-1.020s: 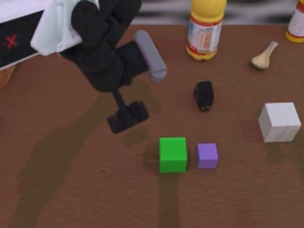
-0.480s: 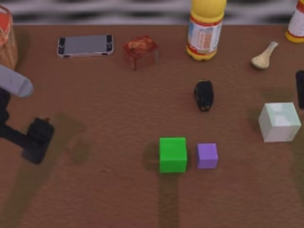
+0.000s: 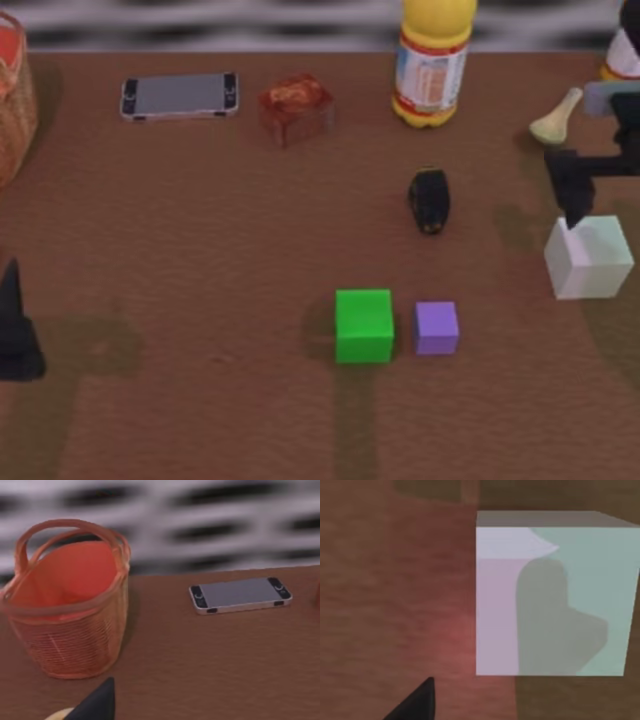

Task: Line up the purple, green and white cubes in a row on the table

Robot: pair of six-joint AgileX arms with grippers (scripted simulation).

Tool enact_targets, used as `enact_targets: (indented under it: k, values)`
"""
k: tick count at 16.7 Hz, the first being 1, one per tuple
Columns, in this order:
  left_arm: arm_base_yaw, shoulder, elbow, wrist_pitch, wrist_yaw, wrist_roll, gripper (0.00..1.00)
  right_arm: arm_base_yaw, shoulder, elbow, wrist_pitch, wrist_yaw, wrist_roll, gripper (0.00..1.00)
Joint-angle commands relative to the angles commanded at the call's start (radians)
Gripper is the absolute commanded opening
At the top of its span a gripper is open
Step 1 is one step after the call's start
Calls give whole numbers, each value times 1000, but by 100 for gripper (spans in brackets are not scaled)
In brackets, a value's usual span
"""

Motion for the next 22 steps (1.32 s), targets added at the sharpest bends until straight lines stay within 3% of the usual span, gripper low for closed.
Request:
enact_targets:
  k: [4, 10, 18, 22]
  values:
    - [41, -141, -105, 97, 3, -60, 100, 9, 116, 110, -55, 0, 6, 100]
    - [44, -150, -111, 104, 4, -64, 100, 5, 126, 115, -55, 0, 6, 100]
    - [44, -150, -111, 104, 4, -64, 100, 10, 238, -43, 220, 1, 9, 100]
    - [44, -150, -111, 104, 4, -64, 100, 11, 252, -59, 245, 1, 10, 100]
